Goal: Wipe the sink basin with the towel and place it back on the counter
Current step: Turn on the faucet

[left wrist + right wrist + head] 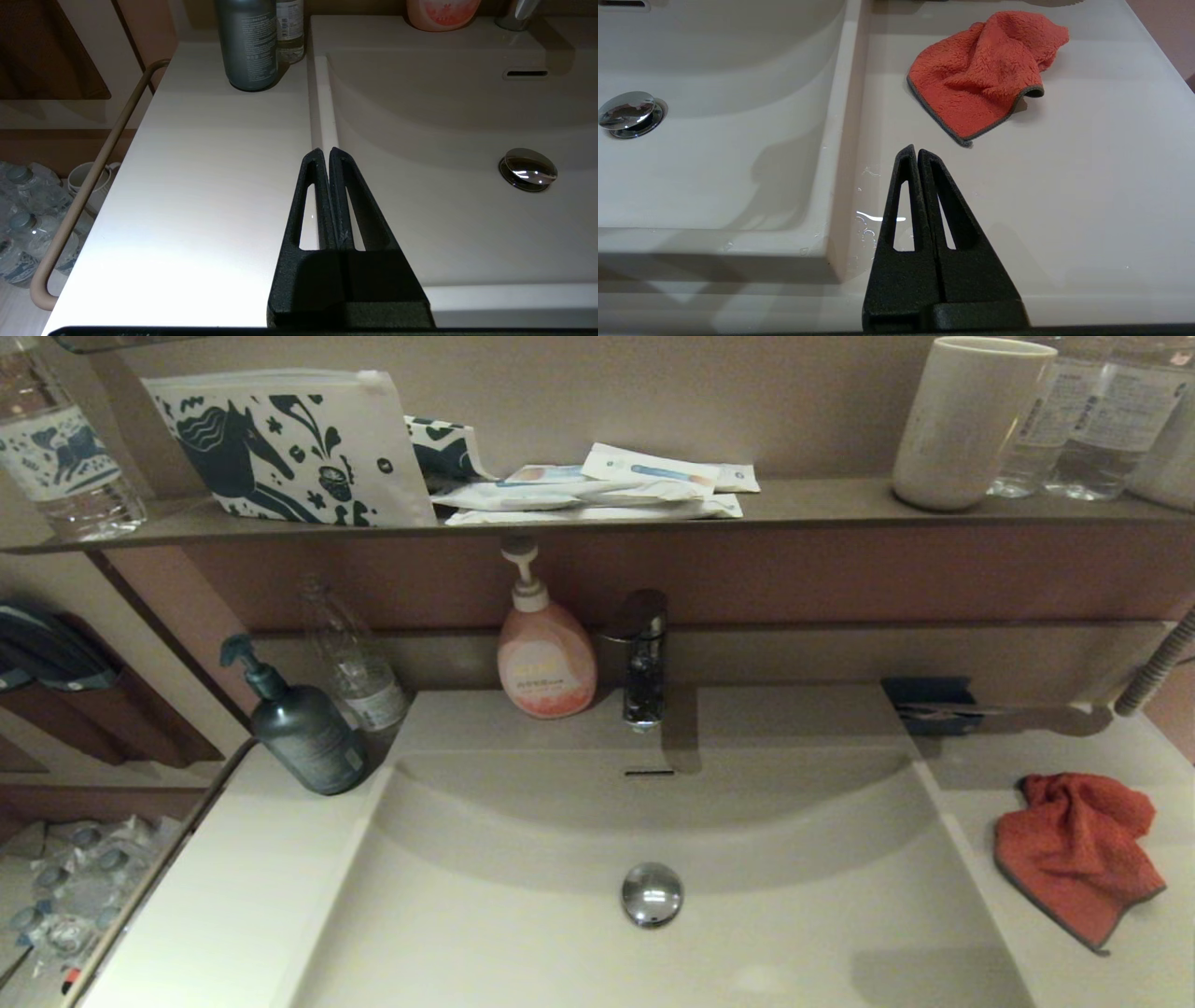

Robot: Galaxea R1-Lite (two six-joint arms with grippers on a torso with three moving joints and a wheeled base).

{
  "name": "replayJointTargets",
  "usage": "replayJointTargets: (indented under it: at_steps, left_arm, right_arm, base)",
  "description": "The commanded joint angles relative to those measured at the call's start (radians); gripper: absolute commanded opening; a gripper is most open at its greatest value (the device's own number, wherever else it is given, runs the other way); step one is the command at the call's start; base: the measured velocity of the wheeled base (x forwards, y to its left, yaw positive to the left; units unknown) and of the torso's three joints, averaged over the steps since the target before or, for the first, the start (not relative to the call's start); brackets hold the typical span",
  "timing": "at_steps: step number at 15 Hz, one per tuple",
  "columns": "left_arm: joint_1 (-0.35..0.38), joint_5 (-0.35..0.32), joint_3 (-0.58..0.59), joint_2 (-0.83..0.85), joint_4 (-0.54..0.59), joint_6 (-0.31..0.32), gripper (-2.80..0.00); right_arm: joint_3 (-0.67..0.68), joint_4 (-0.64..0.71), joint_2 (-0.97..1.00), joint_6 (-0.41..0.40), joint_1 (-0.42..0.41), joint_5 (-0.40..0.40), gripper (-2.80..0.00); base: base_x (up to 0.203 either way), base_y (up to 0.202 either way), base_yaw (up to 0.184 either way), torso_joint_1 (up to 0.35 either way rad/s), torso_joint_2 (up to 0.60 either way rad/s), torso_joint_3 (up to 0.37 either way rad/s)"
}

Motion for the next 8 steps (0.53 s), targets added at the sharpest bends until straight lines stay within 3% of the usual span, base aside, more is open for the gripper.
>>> replayJointTargets:
  at_steps: [1,8]
  left_arm:
    - [0.0,0.0,0.0,0.001,-0.001,0.0,-2.8]
    - [0.0,0.0,0.0,0.001,-0.001,0.0,-2.8]
  right_arm:
    - [0.0,0.0,0.0,0.0,0.0,0.0,-2.8]
    - [0.0,0.0,0.0,0.0,0.0,0.0,-2.8]
  base:
    - [0.0,0.0,0.0,0.0,0.0,0.0]
    - [0.0,0.0,0.0,0.0,0.0,0.0]
